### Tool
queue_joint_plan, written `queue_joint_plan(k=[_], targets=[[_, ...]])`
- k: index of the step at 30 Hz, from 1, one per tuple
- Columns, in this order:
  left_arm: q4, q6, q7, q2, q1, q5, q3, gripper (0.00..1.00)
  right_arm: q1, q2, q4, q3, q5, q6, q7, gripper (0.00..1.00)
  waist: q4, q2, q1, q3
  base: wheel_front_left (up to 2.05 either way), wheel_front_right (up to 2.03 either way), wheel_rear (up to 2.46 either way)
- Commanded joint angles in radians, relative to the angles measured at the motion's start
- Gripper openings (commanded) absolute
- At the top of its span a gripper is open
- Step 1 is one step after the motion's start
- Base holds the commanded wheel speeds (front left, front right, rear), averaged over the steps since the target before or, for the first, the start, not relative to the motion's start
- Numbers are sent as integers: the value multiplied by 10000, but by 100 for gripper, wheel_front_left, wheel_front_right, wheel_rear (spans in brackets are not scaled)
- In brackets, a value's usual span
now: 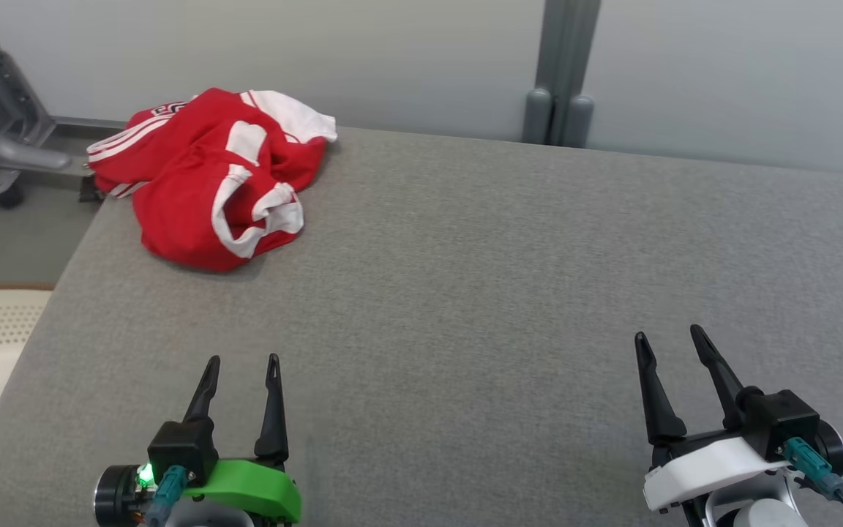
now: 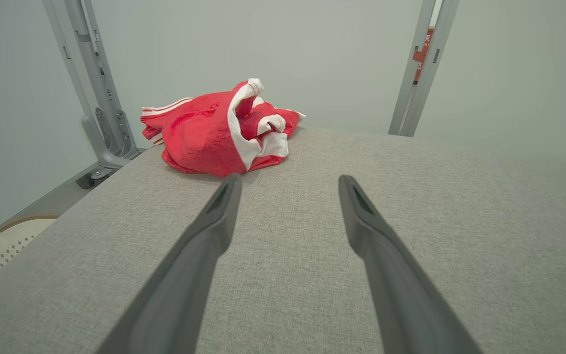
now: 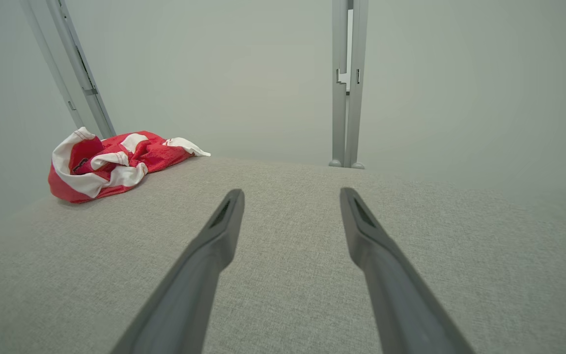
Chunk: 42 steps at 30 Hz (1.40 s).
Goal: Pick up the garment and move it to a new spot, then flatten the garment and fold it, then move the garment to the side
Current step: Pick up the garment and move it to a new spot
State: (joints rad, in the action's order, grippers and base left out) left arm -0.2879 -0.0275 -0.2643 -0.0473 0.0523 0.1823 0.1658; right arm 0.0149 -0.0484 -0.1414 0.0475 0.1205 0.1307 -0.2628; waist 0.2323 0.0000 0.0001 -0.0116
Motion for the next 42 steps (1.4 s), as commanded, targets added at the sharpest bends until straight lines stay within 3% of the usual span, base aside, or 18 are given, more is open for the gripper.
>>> queue_joint_plan(k=[1, 7, 14, 22, 30, 37, 42], targets=[[33, -4, -4, -57, 27, -41, -60, 100, -15, -34, -18, 39, 56, 1, -32, 100, 1149, 0, -1, 13, 0, 0, 0], [63, -21, -4, -54, -79, -10, -174, 100, -84, -37, -40, 132, 53, 1, -32, 100, 1951, 0, -1, 15, 0, 0, 0], [104, -16, -4, -53, -153, -7, -317, 100, -115, -39, -91, 192, 35, 1, -32, 100, 2277, 0, -1, 36, 0, 0, 0], [189, -80, -4, -52, -245, 59, -531, 100, -108, -37, -75, 230, 24, 1, -32, 100, 2101, 0, -1, 36, 0, 0, 0], [481, 17, -5, -82, 187, 7, -826, 100, -303, -40, 175, 118, -196, 1, -32, 100, 1493, 0, -1, -589, 0, 0, 0], [809, 484, -3, -751, 2268, -484, -1092, 100, -929, -39, 478, -139, -679, 1, -32, 100, 976, 0, -1, -1793, 0, 0, 0], [200, 1144, 292, -1730, 4717, -809, -793, 100, -1646, -39, 688, -137, -1065, 1, -31, 100, 511, 0, -1, -2932, 0, 0, 0]])
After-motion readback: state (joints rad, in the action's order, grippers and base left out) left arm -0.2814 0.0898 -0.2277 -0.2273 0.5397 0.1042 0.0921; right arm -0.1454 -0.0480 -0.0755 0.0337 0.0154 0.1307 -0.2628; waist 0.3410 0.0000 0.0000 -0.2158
